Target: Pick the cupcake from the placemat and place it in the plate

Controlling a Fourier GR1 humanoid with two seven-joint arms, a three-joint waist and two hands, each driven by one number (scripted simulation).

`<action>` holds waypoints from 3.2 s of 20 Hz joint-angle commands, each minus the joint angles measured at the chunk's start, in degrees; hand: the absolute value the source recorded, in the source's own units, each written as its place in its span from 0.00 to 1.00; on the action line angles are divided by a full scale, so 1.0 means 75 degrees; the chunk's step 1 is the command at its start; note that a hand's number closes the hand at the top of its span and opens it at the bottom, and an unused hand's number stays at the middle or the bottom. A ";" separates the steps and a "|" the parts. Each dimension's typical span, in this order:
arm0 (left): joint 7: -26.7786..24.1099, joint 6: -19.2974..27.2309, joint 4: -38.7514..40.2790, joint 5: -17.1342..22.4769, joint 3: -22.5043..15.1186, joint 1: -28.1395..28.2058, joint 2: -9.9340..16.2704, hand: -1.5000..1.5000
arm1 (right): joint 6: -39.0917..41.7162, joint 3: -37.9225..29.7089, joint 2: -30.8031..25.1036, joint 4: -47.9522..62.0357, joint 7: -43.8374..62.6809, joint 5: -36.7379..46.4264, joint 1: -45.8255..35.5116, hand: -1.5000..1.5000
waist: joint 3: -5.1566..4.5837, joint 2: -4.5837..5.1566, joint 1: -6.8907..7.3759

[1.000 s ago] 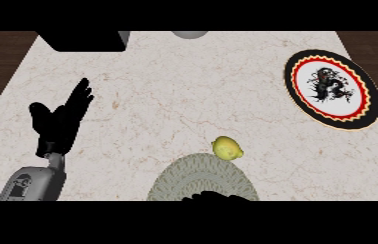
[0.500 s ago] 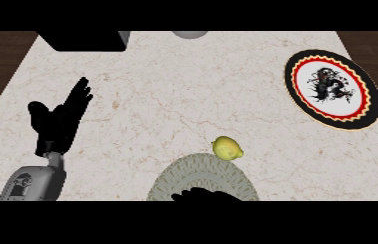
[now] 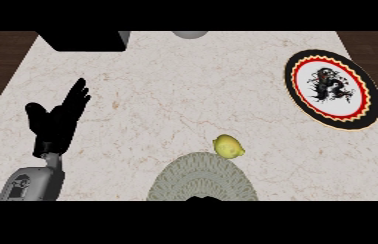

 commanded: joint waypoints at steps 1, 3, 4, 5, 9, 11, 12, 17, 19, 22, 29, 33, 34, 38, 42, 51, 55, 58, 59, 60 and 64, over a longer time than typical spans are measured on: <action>-0.0375 -0.0011 0.0653 -0.0225 -0.0014 -0.0313 -0.0128 0.50 | 0.0121 0.0822 0.0542 0.0690 -0.0095 0.0407 -0.0092 1.00 | -0.0001 0.0015 -0.0016; -0.0316 -0.0217 0.0656 -0.0131 0.0131 -0.0297 -0.0062 0.50 | 0.0557 0.0129 -0.0192 -0.0220 -0.0716 0.0074 -0.0195 1.00 | -0.0001 0.0005 -0.0019; -0.0414 -0.0058 0.0610 -0.0194 0.0094 -0.0152 -0.0286 0.50 | 0.0496 0.0332 -0.0087 -0.0373 -0.0587 0.0232 0.0030 1.00 | 0.0000 0.0001 -0.0017; -0.0214 0.0222 0.0083 -0.0361 -0.0128 0.0113 -0.0532 0.50 | -0.0034 0.0679 0.0131 0.0079 -0.0664 0.0556 0.0289 1.00 | 0.0001 -0.0003 -0.0003; 0.0608 0.0024 -0.0171 -0.0336 0.0032 -0.0377 -0.0351 0.50 | 0.0306 0.0154 -0.0134 -0.0301 -0.0976 0.0331 0.0386 1.00 | 0.0002 -0.0002 -0.0013; -0.0005 -0.0337 0.0496 -0.0098 0.0416 -0.0477 -0.0179 0.50 | -0.0299 0.0362 0.0245 0.0078 -0.0982 0.0639 0.0530 1.00 | 0.0001 0.0003 -0.0022; 0.0375 -0.0239 -0.0277 -0.0199 0.0231 -0.0052 -0.0232 0.50 | -0.0165 0.0264 0.0231 -0.0248 -0.0834 0.0581 0.0606 1.00 | 0.0002 -0.0005 -0.0002; -0.0002 -0.0169 -0.0015 -0.0301 0.0216 0.0043 -0.0205 0.50 | -0.1325 -0.2473 -0.1096 0.0471 -0.1666 0.0420 -0.0335 1.00 | 0.0012 0.0022 0.0008; 0.0109 -0.0106 0.0137 -0.0272 0.0241 -0.0359 -0.0276 0.50 | -0.1780 -0.3116 -0.1245 0.0841 -0.1829 0.0505 -0.0717 1.00 | 0.0011 0.0038 -0.0050; 0.0398 -0.0185 -0.0198 -0.0219 0.0207 -0.0032 -0.0210 0.50 | -0.2751 -0.3722 -0.1706 0.0547 -0.2330 0.0688 -0.0662 1.00 | 0.0015 -0.0015 -0.0058; 0.0300 -0.0035 -0.0350 -0.0282 0.0167 0.0204 -0.0380 0.50 | -0.4780 -0.5090 -0.1204 -0.0757 -0.1888 0.0840 -0.0590 1.00 | 0.0007 -0.0063 -0.0170; -0.0162 -0.0146 -0.0131 -0.0362 0.0260 0.0259 -0.0287 0.50 | -0.5148 -0.6030 -0.1291 -0.1060 -0.1661 0.0583 -0.0279 1.00 | 0.0000 -0.0021 -0.0109; 0.0141 -0.0415 -0.0186 -0.0140 0.0345 0.0033 -0.0138 0.50 | -0.5230 -0.6355 -0.1205 -0.0191 -0.1883 0.0392 -0.0630 1.00 | 0.0004 0.0005 -0.0019; -0.0041 -0.0225 -0.0109 -0.0411 0.0073 0.0180 -0.0467 0.50 | -0.4789 -0.7645 -0.1592 0.0706 -0.2374 -0.0962 -0.1124 1.00 | 0.0006 0.0018 0.0025; 0.0019 -0.0430 0.0059 -0.0208 0.0435 -0.0184 -0.0279 0.50 | -0.4450 -0.8065 -0.1747 0.1639 -0.2469 -0.1188 -0.1742 1.00 | 0.0001 0.0014 0.0020; -0.0309 -0.0382 0.0512 -0.0370 0.0387 -0.0253 -0.0516 0.50 | -0.5242 -0.8972 -0.2435 0.6271 -0.4607 -0.1052 -0.3391 1.00 | 0.0007 0.0056 0.0117; -0.0233 -0.0162 0.0433 -0.0638 0.0118 -0.0305 -0.0751 0.50 | -0.4768 -0.9061 -0.3375 0.7846 -0.4816 -0.0746 -0.4385 1.00 | 0.0011 0.0091 0.0198; -0.0150 -0.0562 0.0400 -0.0315 0.0351 -0.0429 -0.0459 0.50 | -0.4530 -0.8786 -0.3470 0.8846 -0.5151 -0.0398 -0.4680 1.00 | 0.0016 0.0116 0.0263; -0.0309 -0.0411 0.0331 -0.0458 0.0236 -0.0120 -0.0606 0.50 | -0.4190 -0.9040 -0.3169 0.8982 -0.4998 -0.0837 -0.4525 1.00 | 0.0019 0.0119 0.0282; -0.0104 -0.0354 -0.0014 -0.0529 0.0101 -0.0114 -0.0635 0.50 | -0.3797 -0.9164 -0.3355 0.9296 -0.4949 -0.0956 -0.4627 1.00 | 0.0029 0.0129 0.0363; 0.0032 -0.0387 0.0218 -0.0484 0.0337 -0.0490 -0.0434 0.50 | -0.3688 -0.8948 -0.3635 1.0174 -0.6372 -0.0604 -0.4826 0.00 | 0.0031 0.0142 0.0318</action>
